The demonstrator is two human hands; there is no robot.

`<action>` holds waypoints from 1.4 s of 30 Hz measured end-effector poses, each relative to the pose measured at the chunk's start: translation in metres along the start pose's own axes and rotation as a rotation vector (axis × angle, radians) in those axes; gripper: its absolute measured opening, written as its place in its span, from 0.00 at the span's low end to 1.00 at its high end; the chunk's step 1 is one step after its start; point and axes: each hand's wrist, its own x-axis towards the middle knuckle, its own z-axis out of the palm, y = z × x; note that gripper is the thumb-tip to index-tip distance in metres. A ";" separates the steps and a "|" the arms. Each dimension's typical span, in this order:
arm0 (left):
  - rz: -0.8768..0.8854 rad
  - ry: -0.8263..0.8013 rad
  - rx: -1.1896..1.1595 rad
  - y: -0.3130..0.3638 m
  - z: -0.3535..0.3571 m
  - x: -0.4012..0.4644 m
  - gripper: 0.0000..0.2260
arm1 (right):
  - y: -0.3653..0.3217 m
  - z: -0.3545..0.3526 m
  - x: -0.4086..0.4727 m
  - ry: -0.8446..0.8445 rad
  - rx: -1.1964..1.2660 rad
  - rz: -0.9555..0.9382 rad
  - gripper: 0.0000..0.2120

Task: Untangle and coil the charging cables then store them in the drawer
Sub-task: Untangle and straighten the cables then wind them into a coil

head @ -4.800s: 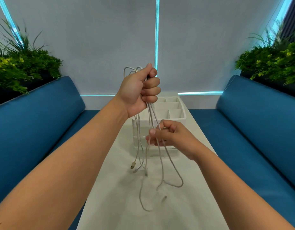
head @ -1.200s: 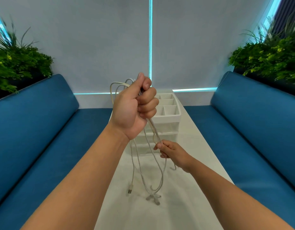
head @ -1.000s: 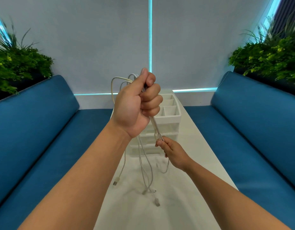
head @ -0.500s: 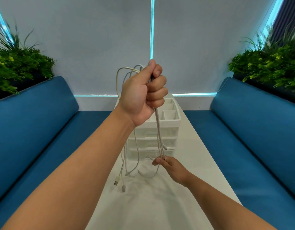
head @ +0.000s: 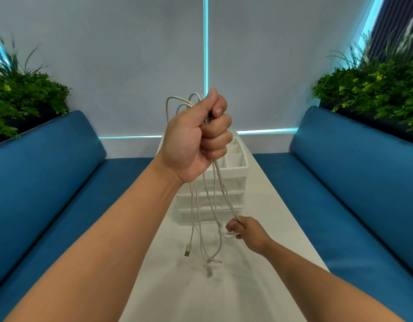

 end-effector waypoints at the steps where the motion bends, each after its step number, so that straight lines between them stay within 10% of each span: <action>1: 0.002 0.000 -0.003 -0.001 0.000 0.000 0.17 | -0.001 -0.001 0.000 0.038 0.014 0.022 0.10; 42: 0.054 0.030 -0.005 0.026 0.004 0.013 0.17 | 0.019 0.009 -0.005 0.024 -0.083 0.008 0.12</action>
